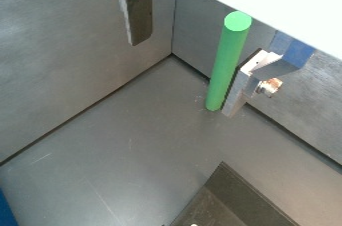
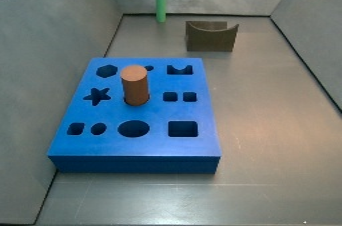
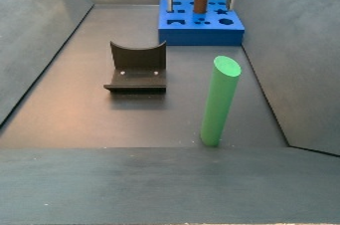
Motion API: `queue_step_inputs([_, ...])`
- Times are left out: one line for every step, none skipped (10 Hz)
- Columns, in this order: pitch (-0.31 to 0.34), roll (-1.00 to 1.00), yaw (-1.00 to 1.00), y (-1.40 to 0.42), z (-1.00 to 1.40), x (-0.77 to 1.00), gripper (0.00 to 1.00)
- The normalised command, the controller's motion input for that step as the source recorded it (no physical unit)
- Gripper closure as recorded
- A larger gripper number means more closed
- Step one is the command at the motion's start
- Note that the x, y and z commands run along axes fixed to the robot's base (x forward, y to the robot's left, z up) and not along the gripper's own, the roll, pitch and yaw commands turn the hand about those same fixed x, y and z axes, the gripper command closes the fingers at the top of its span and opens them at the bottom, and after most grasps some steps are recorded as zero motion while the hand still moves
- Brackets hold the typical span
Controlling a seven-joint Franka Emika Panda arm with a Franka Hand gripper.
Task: Pick up the oval object. Move up. Move to above the board. Insert the oval object.
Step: Pick up the oval object.
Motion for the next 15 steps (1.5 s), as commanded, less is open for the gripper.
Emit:
queue_step_inputs([-0.020, -0.09, 0.00, 0.36, 0.07, -0.09, 0.00])
queue_step_inputs([-0.046, -0.17, 0.06, 0.73, 0.01, -0.13, 0.00])
queue_step_inputs([-0.081, -0.22, 0.08, 0.85, 0.00, -0.22, 0.00])
queue_step_inputs([-0.103, -0.23, 0.23, 0.74, 0.00, -0.01, 0.00])
queue_step_inputs([-0.099, -0.16, 0.39, 0.65, -0.15, 0.00, 0.00])
queue_step_inputs([-0.097, -0.09, 0.55, 0.59, -0.26, 0.00, 0.00])
queue_step_inputs([-0.113, -0.07, 0.58, 0.57, -0.31, 0.00, 0.00])
queue_step_inputs([-0.101, -0.07, 0.57, 0.58, -0.31, 0.00, 0.00])
queue_step_inputs([-0.071, -0.07, 0.54, 0.55, -0.28, 0.00, 0.00])
queue_step_inputs([-0.051, -0.09, 0.49, 0.55, -0.25, 0.01, 0.00])
queue_step_inputs([-0.043, -0.17, 0.42, 0.44, -0.45, 0.01, 0.00])
queue_step_inputs([-0.063, -0.19, 0.41, 0.35, -0.59, 0.00, 0.00])
queue_step_inputs([-0.133, -0.08, 0.29, 0.07, -0.82, 0.00, 0.00])
queue_step_inputs([-0.070, -0.12, 0.33, 0.15, -0.37, 0.00, 0.00])
queue_step_inputs([0.000, 0.02, 0.00, 0.00, 0.00, 0.00, 0.00])
